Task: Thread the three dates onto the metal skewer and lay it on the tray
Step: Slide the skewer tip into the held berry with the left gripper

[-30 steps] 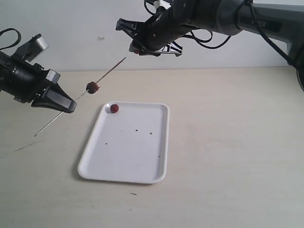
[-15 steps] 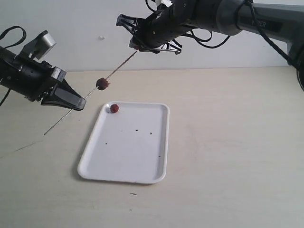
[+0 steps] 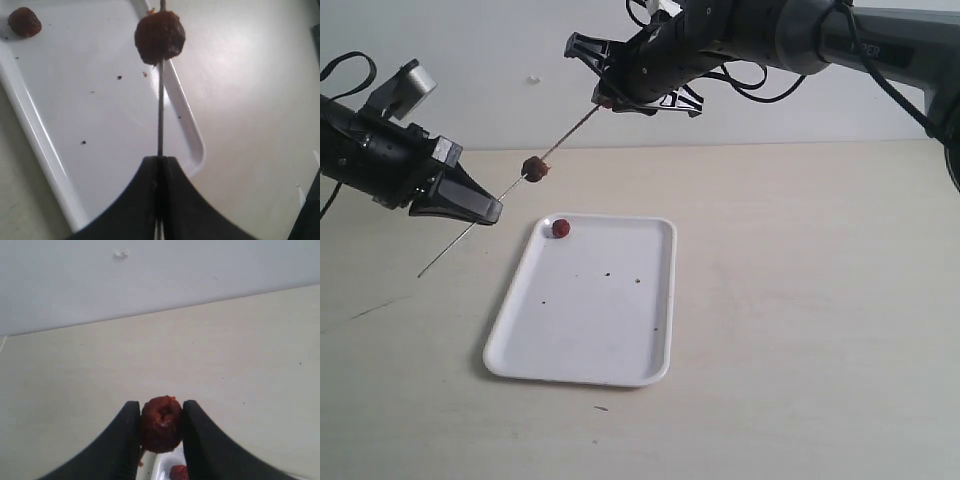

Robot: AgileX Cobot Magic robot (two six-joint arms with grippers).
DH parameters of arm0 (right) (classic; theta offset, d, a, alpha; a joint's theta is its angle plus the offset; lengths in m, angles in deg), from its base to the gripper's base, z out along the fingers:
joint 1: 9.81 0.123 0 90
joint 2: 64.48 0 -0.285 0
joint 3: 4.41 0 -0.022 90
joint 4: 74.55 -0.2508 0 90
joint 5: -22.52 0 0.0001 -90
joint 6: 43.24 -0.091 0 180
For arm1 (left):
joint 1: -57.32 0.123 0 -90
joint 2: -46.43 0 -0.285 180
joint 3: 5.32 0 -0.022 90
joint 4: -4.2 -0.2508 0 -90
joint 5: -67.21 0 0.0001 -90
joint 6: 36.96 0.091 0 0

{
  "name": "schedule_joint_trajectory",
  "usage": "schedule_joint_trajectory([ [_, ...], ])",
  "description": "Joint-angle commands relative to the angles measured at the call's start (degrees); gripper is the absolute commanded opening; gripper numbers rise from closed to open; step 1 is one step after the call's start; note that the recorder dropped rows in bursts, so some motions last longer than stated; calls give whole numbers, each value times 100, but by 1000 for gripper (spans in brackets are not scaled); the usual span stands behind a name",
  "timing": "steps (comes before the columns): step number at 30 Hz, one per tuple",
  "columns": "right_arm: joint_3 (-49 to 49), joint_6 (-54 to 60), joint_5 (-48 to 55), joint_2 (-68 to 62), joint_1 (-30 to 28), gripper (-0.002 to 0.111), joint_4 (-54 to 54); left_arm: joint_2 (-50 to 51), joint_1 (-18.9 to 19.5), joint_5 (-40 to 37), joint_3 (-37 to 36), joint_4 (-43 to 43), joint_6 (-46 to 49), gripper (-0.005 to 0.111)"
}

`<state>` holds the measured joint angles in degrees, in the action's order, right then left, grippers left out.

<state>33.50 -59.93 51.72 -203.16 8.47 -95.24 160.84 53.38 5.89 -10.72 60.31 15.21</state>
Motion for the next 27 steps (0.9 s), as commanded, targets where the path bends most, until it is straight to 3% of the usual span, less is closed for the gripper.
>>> schedule_joint_trajectory([
  [1, 11, 9, 20, 27, -24, 30, -41, -63, -61, 90, -4, 206, 184, 0],
  [5, 11, 9, 20, 27, -24, 30, -199, -13, -133, 134, -4, 356, 294, 0],
  [13, 11, 461, 129, 27, -24, 30, -943, 197, -211, 946, 16, 807, 424, 0],
  [20, 11, 769, 320, 27, -24, 30, -1201, 197, -280, 985, 16, 1736, 1306, 0],
  [27, 11, 1257, 694, 27, -24, 30, -1623, 197, -700, 1661, 16, 2136, 1896, 0],
])
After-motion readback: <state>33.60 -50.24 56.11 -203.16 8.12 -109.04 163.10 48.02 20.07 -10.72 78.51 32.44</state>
